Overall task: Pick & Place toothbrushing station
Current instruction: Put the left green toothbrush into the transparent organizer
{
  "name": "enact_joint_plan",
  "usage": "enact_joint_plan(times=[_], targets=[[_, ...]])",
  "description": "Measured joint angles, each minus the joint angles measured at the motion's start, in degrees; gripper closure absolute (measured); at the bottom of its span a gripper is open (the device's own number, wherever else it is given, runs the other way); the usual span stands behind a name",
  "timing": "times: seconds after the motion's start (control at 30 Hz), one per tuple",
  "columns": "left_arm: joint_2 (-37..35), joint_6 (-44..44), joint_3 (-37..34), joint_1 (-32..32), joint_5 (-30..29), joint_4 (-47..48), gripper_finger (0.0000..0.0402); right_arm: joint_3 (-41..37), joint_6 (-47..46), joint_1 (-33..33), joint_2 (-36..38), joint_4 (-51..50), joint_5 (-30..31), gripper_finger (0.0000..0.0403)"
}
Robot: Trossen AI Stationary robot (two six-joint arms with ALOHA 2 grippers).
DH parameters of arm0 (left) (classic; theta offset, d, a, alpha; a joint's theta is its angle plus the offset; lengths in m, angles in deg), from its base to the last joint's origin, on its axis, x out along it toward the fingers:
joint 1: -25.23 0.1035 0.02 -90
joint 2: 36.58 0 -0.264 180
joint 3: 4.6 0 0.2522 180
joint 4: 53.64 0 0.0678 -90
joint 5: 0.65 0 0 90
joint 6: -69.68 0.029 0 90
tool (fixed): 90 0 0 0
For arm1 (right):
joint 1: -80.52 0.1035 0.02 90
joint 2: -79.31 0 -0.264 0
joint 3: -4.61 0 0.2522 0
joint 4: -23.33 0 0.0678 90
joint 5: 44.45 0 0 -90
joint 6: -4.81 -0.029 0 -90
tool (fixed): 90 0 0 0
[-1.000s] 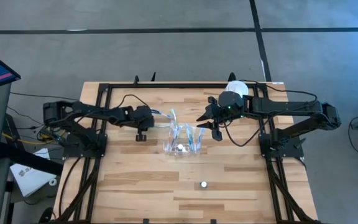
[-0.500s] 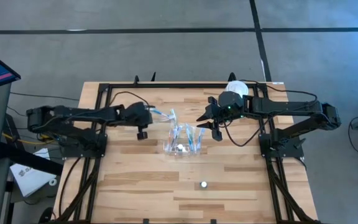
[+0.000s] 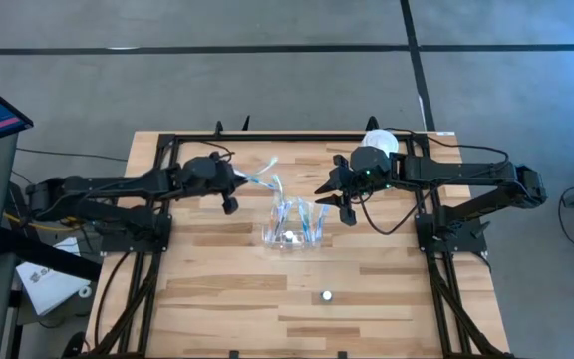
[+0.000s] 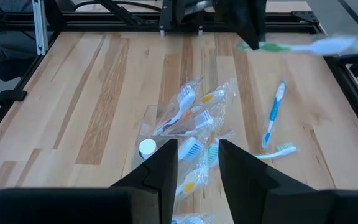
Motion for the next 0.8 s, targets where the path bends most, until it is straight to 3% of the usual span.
enact_joint_plan(times=[0.5, 0.8], targets=[[-0.9, -7.0, 0.0, -7.4, 2.7, -19.0, 0.0388, 0.0, -0.1, 0.0, 0.0, 4.8, 0.0, 0.0295], [4.1, -7.0, 0.0, -11.7, 2.4, -32.1, 0.0387, 0.0, -0.2, 0.0, 0.0, 11.5, 0.0, 0.0295]])
